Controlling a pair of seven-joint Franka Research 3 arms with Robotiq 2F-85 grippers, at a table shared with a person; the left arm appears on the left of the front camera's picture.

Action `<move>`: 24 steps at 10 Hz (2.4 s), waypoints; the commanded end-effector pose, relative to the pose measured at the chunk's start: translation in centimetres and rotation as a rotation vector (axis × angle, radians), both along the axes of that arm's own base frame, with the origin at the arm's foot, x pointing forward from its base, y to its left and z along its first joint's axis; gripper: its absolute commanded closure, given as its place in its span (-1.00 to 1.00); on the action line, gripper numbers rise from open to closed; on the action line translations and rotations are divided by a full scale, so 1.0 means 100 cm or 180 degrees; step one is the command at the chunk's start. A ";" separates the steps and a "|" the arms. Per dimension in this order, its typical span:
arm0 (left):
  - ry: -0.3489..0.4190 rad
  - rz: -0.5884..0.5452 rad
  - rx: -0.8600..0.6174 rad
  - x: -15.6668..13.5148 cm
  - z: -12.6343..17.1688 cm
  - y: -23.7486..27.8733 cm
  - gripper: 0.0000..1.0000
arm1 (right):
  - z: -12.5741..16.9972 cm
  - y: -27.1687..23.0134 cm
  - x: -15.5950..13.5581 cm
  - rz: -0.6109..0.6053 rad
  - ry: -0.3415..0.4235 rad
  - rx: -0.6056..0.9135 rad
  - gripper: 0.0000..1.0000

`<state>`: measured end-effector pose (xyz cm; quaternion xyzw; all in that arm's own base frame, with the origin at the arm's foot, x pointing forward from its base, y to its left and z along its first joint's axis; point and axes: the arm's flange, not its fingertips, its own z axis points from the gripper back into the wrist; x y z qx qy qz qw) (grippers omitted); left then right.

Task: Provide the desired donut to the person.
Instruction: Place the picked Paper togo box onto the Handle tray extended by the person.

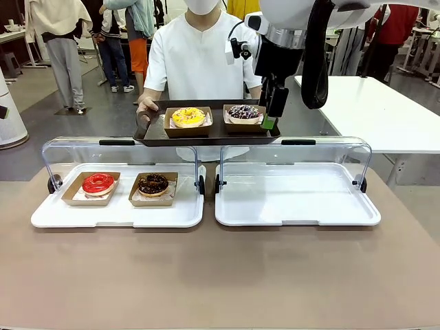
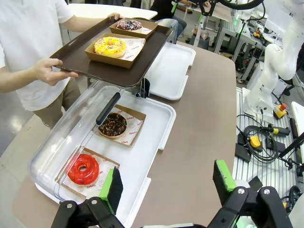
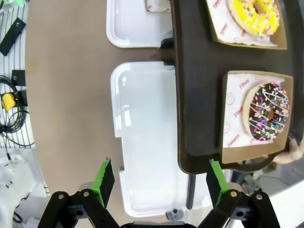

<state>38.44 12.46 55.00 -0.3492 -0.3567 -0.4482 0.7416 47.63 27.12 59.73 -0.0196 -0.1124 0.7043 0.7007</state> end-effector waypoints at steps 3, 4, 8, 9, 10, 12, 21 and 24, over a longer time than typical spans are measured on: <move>-0.0025 -0.0004 -0.0043 0.000 0.001 0.000 -1.00 | 0.007 0.008 -0.001 0.0049 0.0034 -0.0027 -1.00; -0.0025 -0.0004 -0.0043 0.000 0.001 0.000 -1.00 | 0.007 0.008 -0.001 0.0049 0.0034 -0.0027 -1.00; -0.0025 -0.0004 -0.0043 0.000 0.001 0.000 -1.00 | 0.007 0.008 -0.001 0.0049 0.0034 -0.0027 -1.00; -0.0025 -0.0004 -0.0043 0.000 0.001 0.000 -1.00 | 0.007 0.008 -0.001 0.0049 0.0034 -0.0027 -1.00; -0.0025 -0.0004 -0.0043 0.000 0.001 0.000 -1.00 | 0.007 0.008 -0.001 0.0049 0.0034 -0.0027 -1.00; -0.0025 -0.0004 -0.0043 0.000 0.001 0.000 -1.00 | 0.007 0.008 -0.001 0.0049 0.0034 -0.0027 -1.00; -0.0025 -0.0004 -0.0043 0.000 0.001 0.000 -1.00 | 0.007 -0.150 -0.006 0.0008 0.0185 0.1103 -1.00; -0.0025 -0.0004 -0.0043 0.000 0.001 0.000 -1.00 | -0.031 -0.275 0.001 -0.0158 -0.0026 0.1520 -1.00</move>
